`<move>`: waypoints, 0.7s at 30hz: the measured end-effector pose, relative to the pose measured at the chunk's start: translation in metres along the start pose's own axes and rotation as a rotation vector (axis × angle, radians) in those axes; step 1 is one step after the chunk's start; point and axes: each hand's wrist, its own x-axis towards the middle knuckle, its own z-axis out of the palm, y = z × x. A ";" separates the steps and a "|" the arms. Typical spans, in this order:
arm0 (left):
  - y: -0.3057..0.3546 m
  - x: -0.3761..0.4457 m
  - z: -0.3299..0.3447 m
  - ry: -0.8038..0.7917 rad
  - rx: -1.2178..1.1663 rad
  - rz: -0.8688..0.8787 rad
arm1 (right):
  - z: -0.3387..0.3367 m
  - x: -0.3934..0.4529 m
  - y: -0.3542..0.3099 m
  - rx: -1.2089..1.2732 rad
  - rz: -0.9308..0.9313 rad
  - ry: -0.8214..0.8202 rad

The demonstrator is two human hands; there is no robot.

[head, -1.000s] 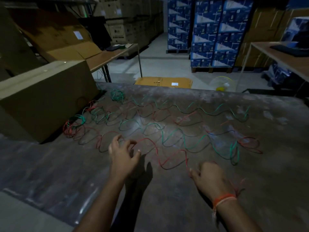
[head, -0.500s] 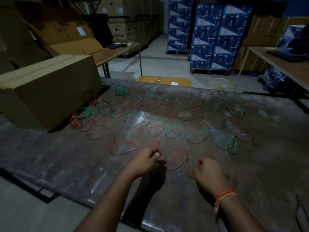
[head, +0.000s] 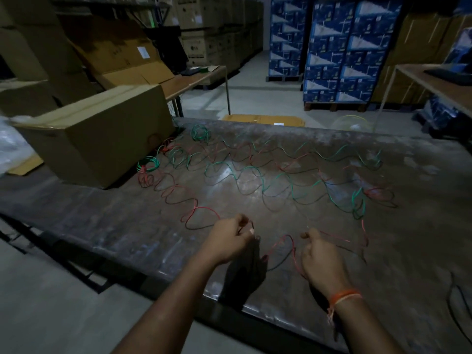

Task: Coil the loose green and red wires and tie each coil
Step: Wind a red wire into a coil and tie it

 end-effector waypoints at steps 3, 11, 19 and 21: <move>-0.015 0.009 -0.021 0.096 0.058 -0.019 | 0.012 0.001 -0.016 0.088 0.054 0.045; -0.103 0.068 -0.119 0.487 0.148 -0.024 | 0.064 0.022 -0.078 0.177 0.147 0.127; -0.201 0.152 -0.187 0.318 0.345 -0.228 | 0.116 0.045 -0.112 0.090 0.178 0.284; -0.214 0.164 -0.197 0.253 0.413 -0.279 | 0.126 0.048 -0.115 0.080 0.169 0.279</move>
